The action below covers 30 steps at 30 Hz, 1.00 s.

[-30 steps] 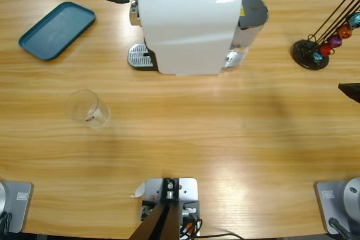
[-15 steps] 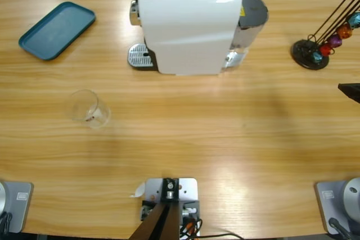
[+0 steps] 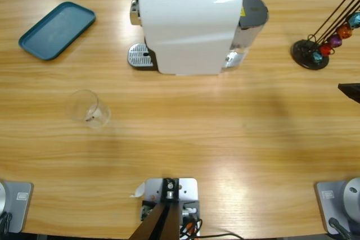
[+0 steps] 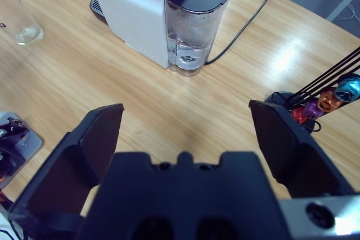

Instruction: Pour coffee

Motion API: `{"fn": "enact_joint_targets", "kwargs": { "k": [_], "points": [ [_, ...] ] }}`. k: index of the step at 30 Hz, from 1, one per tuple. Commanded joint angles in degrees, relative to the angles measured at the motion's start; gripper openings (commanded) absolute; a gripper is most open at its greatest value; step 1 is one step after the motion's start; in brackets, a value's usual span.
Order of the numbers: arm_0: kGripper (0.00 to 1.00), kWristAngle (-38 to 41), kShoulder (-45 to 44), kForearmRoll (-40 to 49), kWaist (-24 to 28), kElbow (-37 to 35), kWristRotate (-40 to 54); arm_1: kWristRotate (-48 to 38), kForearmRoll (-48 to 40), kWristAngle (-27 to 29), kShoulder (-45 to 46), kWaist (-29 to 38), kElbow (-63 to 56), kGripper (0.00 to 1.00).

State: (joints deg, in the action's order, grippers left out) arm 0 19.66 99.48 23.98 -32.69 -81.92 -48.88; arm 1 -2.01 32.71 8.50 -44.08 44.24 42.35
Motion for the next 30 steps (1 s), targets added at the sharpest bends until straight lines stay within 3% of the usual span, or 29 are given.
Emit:
{"fn": "enact_joint_targets", "kwargs": {
  "k": [1,13,14,16,17,22,26,30],
  "points": [
    [0.000,1.5,-1.5,-1.5,-1.9,-3.8,0.2,0.1,-0.1,-0.6,-1.0,0.4,-0.8,1.000],
    [0.000,2.9,-2.6,-1.4,-2.5,-6.9,0.4,0.1,0.0,-0.5,-1.2,0.4,-0.7,1.000],
    [0.074,3.6,-2.5,-1.5,-2.8,-7.2,1.3,0.1,0.0,-0.3,-1.2,0.4,-0.7,1.000],
    [0.786,4.1,-2.7,-2.3,-4.0,-7.5,6.7,0.2,0.3,0.9,-0.4,0.4,-0.6,1.000],
    [0.960,3.5,-3.1,-2.8,-4.7,-7.5,10.7,0.2,0.5,2.5,0.3,0.4,-0.3,1.000],
    [0.996,-7.5,-5.5,-2.2,-8.4,-6.0,31.2,0.2,-1.6,9.1,-1.0,-2.0,1.0,1.000],
    [0.996,-16.7,-9.7,-0.9,-12.6,0.9,44.3,0.1,-1.8,12.5,-3.7,-12.7,2.1,1.000],
    [0.999,-20.5,-15.9,1.0,-14.4,9.6,50.4,0.0,-7.1,10.2,-7.5,-21.9,-1.0,0.971]
  ]
}}
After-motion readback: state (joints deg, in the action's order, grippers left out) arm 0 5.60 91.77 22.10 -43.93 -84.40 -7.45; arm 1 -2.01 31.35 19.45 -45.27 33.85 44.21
